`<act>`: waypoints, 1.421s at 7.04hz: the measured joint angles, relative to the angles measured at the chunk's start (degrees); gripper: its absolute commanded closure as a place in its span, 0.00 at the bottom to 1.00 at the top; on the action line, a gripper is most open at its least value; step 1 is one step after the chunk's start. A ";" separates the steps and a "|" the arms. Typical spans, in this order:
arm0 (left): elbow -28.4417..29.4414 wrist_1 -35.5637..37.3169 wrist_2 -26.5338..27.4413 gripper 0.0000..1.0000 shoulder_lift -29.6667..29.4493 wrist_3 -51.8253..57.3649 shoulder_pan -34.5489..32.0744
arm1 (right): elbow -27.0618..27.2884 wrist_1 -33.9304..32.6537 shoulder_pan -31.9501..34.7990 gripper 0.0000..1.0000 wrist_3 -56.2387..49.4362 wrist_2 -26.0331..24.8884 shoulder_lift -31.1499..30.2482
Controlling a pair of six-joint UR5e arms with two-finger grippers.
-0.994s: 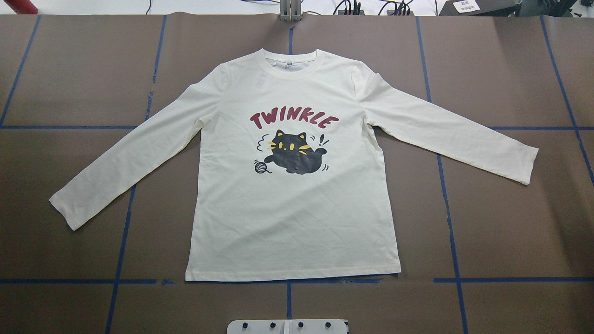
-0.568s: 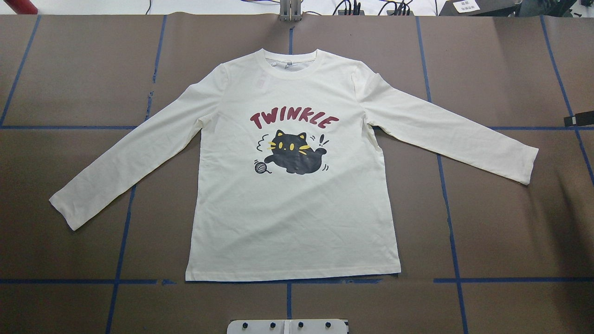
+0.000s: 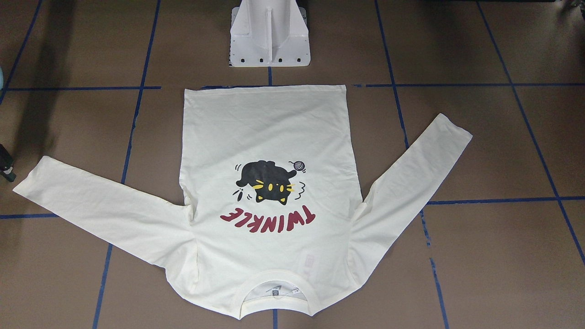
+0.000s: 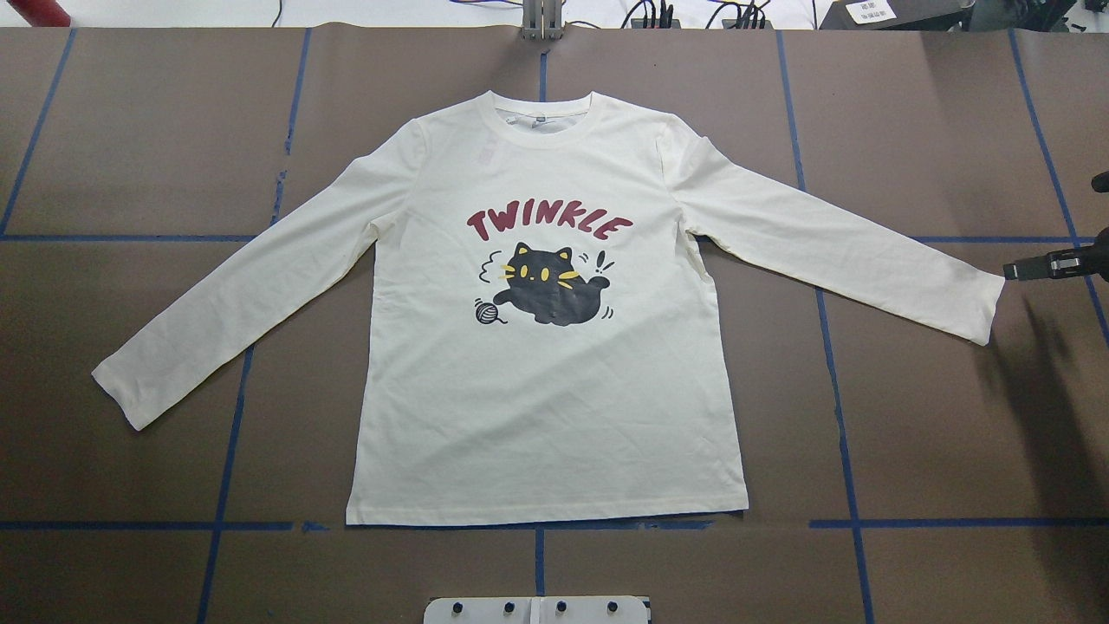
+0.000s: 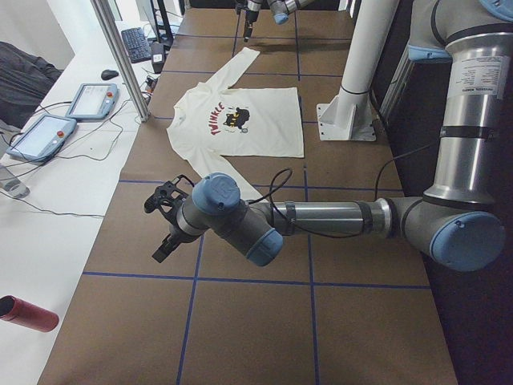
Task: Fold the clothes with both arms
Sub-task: 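Move the right gripper to the cuff of the sleeve nearest it and grasp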
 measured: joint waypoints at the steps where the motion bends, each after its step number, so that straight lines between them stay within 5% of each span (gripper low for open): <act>1: 0.01 -0.03 0.00 0.00 0.00 0.00 0.00 | -0.28 0.04 -1.31 0.40 0.00 -0.45 0.13; 9: 0.10 -0.13 0.00 0.00 0.17 0.17 -0.08 | -4.47 0.90 -3.45 0.45 -0.49 -2.63 3.60; 10: 0.10 -0.13 0.00 0.00 0.16 0.17 -0.09 | -4.58 2.27 -3.46 0.55 -0.34 -2.57 2.99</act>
